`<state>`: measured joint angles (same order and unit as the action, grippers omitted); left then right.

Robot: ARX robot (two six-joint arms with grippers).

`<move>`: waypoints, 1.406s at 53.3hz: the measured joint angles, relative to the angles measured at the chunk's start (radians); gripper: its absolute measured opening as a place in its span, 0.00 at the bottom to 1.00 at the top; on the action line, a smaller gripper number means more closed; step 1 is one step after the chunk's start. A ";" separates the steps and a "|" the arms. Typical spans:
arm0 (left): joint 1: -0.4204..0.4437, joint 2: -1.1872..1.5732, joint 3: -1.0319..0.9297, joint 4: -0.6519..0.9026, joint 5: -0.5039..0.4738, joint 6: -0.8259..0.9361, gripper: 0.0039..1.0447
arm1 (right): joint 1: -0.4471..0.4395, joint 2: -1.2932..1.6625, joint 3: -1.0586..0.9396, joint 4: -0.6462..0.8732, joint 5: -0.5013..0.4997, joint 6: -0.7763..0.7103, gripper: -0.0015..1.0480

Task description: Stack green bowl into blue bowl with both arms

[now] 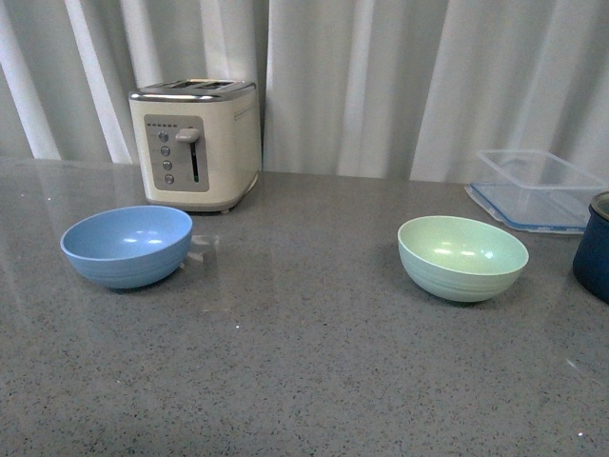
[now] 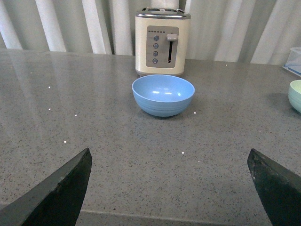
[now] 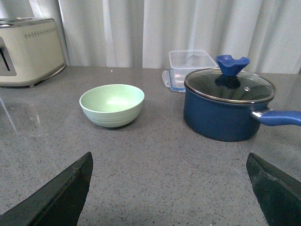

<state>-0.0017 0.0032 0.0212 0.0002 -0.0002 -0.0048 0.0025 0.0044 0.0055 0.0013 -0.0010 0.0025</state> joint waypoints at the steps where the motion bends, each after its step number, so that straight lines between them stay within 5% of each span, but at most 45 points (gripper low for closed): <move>1: 0.000 0.000 0.000 0.000 0.000 0.000 0.94 | 0.000 0.000 0.000 0.000 0.000 0.000 0.90; 57: 0.000 0.000 0.000 0.000 -0.002 0.000 0.94 | 0.000 0.000 0.000 0.000 0.000 0.000 0.90; 65: -0.130 0.120 0.016 0.054 -0.403 0.037 0.94 | 0.000 0.000 0.000 0.000 0.002 0.000 0.90; 75: -0.126 0.329 0.114 0.138 -0.402 0.041 0.94 | 0.000 -0.001 0.000 0.000 0.000 0.000 0.90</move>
<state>-0.1276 0.3325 0.1352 0.1383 -0.4019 0.0364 0.0025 0.0036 0.0055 0.0013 -0.0006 0.0025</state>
